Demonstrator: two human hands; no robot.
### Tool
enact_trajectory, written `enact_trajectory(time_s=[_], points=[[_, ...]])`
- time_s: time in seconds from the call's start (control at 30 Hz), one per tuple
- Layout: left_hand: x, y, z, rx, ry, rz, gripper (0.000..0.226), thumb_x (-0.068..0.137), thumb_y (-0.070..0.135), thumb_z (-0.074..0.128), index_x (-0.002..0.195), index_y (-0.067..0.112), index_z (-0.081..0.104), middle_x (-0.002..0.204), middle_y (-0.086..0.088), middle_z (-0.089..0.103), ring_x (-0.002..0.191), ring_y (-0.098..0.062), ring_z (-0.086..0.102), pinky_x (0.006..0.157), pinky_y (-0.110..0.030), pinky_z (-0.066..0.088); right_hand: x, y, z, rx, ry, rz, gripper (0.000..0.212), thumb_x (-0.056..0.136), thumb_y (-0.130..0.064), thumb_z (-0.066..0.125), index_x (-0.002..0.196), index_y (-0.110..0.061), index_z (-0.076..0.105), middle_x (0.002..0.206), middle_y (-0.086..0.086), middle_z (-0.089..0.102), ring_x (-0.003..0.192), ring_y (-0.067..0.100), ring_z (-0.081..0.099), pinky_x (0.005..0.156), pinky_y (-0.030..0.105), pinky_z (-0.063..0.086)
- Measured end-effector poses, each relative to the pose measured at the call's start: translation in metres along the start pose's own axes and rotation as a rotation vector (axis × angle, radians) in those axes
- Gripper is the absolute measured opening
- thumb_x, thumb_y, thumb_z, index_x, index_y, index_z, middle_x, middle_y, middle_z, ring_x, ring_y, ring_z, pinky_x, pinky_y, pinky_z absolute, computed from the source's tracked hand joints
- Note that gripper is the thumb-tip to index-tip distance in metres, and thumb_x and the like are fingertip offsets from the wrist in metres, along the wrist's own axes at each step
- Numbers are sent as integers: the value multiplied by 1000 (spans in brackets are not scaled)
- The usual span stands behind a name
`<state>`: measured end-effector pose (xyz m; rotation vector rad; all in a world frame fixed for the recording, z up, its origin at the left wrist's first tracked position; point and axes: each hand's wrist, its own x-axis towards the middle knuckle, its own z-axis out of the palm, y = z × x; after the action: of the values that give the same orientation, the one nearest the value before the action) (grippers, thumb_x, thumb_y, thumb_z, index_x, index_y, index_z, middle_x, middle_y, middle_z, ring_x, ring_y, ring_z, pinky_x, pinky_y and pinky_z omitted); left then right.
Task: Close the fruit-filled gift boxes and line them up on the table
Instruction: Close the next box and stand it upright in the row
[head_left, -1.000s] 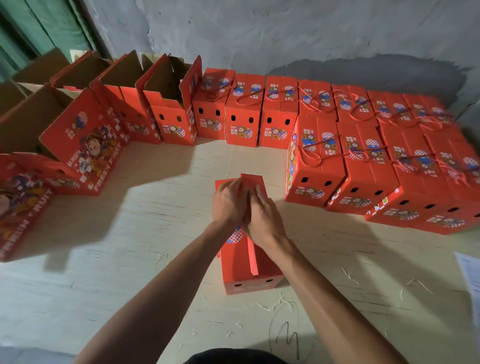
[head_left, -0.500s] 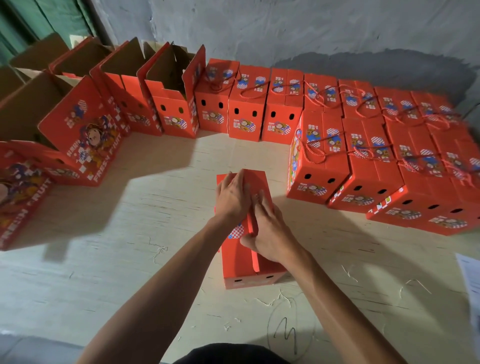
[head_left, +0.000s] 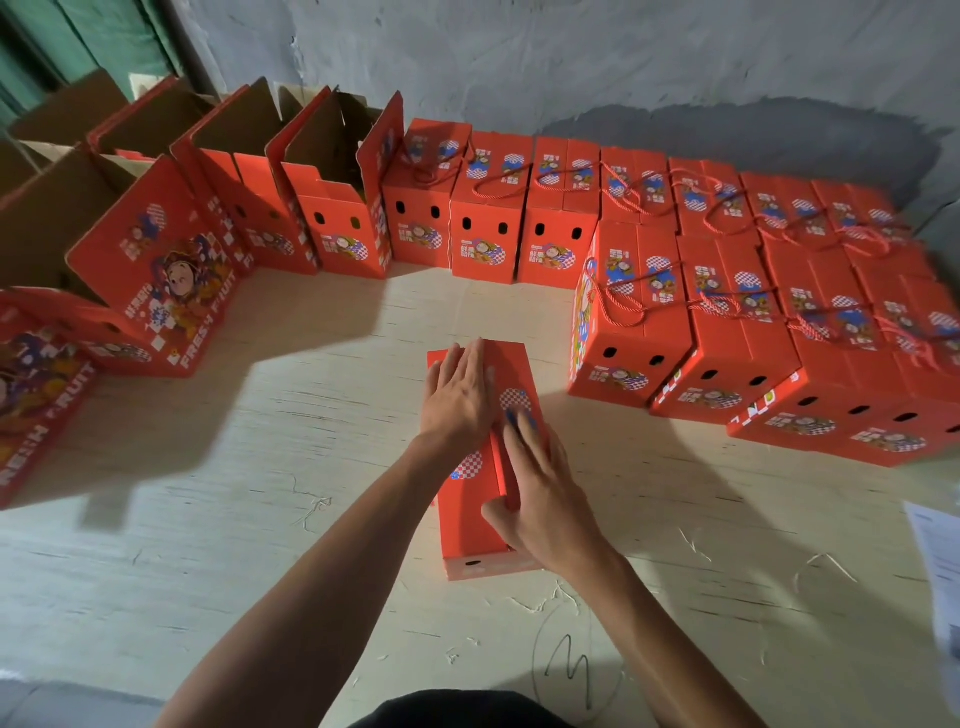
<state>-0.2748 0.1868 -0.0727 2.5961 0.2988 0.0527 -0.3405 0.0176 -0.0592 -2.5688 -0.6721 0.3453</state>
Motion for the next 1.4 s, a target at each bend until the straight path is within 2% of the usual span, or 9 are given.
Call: enact_trajectory(time_s=[0.1, 0.23, 0.4, 0.53, 0.77, 0.93, 1.1, 1.23, 1.4], points=[[1, 2, 1, 0, 12, -21, 58, 112, 43, 14, 164, 17, 12, 172, -9, 7, 159, -25, -3, 127, -40, -5, 1, -1, -1, 10, -20, -1, 101, 86, -55, 55, 165, -28, -2, 171, -12, -15, 158, 32, -6, 117, 54, 37], [0, 3, 2, -74, 71, -53, 53, 112, 38, 20, 153, 9, 38, 170, -11, 19, 159, -26, 6, 129, -42, 1, 2, -3, 1, 13, -25, 0, 100, 89, -46, 63, 165, -25, 1, 172, -9, -12, 158, 35, -6, 115, 53, 39], [-1, 1, 3, -208, 180, -65, 39, 110, 30, 39, 132, 5, 59, 160, -9, 41, 153, -25, 25, 127, -39, 13, 0, -4, 0, -16, 8, -19, 93, 90, -43, 60, 165, -21, 9, 173, -4, -3, 157, 38, 4, 116, 51, 41], [0, 5, 7, -251, 226, -95, 36, 108, 27, 43, 123, 3, 65, 157, -9, 46, 153, -26, 26, 126, -41, 15, -4, -4, 2, -115, 88, -51, 75, 98, -45, 42, 164, -18, 20, 173, 0, 9, 155, 35, 18, 114, 46, 45], [-9, 5, 14, -93, 223, -40, 49, 112, 38, 28, 151, 16, 49, 161, -1, 41, 155, -18, 21, 128, -40, 7, -3, -7, -1, -138, 49, -41, 69, 102, -41, 44, 163, -18, 23, 172, 2, 12, 155, 38, 19, 111, 49, 47], [-7, 0, 8, -53, 140, -71, 53, 112, 44, 22, 157, 23, 39, 167, 2, 27, 157, -18, 10, 128, -44, 3, 3, -7, -3, -140, -24, -27, 76, 100, -40, 50, 164, -21, 14, 173, -2, -1, 156, 39, 10, 108, 51, 50], [-10, -2, 5, -101, 145, -62, 51, 111, 44, 26, 155, 25, 42, 167, 1, 29, 157, -19, 12, 128, -44, 10, 2, -12, 0, -145, 39, -14, 74, 95, -34, 57, 161, -17, 29, 172, 1, 12, 150, 38, 22, 102, 48, 53], [-13, 1, 5, -165, 218, -43, 47, 111, 42, 33, 141, 20, 61, 156, 2, 48, 153, -16, 28, 125, -48, 18, -3, -9, 2, -125, 149, -66, 59, 99, -31, 55, 155, -15, 44, 166, 1, 33, 145, 39, 33, 102, 51, 54], [-16, -2, 5, -255, 301, 13, 30, 102, 35, 59, 111, 14, 79, 132, 1, 70, 135, -18, 55, 115, -51, 37, -5, -10, 7, -73, 189, -37, 54, 102, -31, 55, 154, -19, 47, 165, -4, 35, 149, 41, 31, 103, 54, 53]])
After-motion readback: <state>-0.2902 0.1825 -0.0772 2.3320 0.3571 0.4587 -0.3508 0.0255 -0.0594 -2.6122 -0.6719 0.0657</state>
